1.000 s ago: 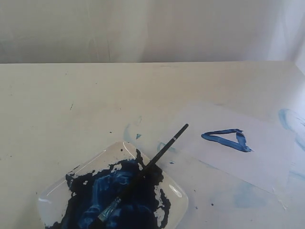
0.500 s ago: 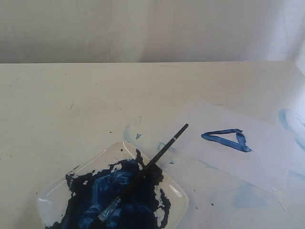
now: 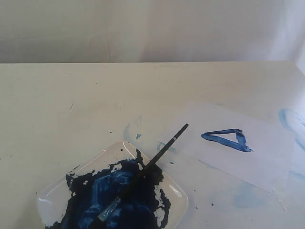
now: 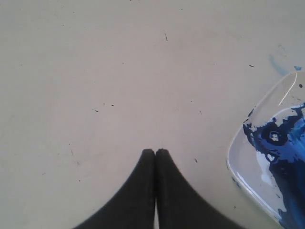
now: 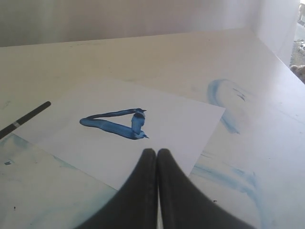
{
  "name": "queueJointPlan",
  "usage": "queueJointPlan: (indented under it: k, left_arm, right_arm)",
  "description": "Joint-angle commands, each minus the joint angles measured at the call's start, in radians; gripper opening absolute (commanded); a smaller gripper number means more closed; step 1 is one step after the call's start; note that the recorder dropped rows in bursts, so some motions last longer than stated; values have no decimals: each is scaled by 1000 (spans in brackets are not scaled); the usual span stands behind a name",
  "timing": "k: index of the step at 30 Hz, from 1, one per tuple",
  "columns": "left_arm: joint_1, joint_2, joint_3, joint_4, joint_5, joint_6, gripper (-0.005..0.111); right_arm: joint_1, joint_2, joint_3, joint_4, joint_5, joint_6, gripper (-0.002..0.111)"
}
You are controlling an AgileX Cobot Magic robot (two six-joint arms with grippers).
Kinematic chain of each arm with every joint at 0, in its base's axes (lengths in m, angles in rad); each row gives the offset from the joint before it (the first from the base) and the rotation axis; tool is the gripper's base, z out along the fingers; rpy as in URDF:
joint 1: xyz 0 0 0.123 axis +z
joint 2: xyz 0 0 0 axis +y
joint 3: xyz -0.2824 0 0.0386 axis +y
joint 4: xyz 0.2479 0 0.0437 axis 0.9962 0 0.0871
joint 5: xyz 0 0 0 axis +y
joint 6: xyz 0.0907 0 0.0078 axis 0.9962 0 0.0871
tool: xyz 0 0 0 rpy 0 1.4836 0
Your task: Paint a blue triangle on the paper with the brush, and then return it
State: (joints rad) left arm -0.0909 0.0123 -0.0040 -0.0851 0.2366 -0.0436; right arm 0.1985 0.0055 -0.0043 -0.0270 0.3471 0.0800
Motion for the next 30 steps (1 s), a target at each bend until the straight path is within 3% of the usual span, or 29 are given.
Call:
queueJointPlan:
  k: [1, 12, 19, 30]
  left_arm:
    - [-2, -4, 4, -7, -1, -4, 0]
    - [-2, -4, 4, -7, -1, -4, 0]
    - [100, -4, 4, -7, -1, -4, 0]
    - [107, -4, 4, -7, -1, -4, 0]
  right_arm:
    - [2, -5, 4, -7, 0, 4, 0]
    - [2, -5, 4, -7, 0, 4, 0]
    - [2, -5, 4, -7, 0, 4, 0]
    - [2, -5, 4, -7, 0, 4, 0]
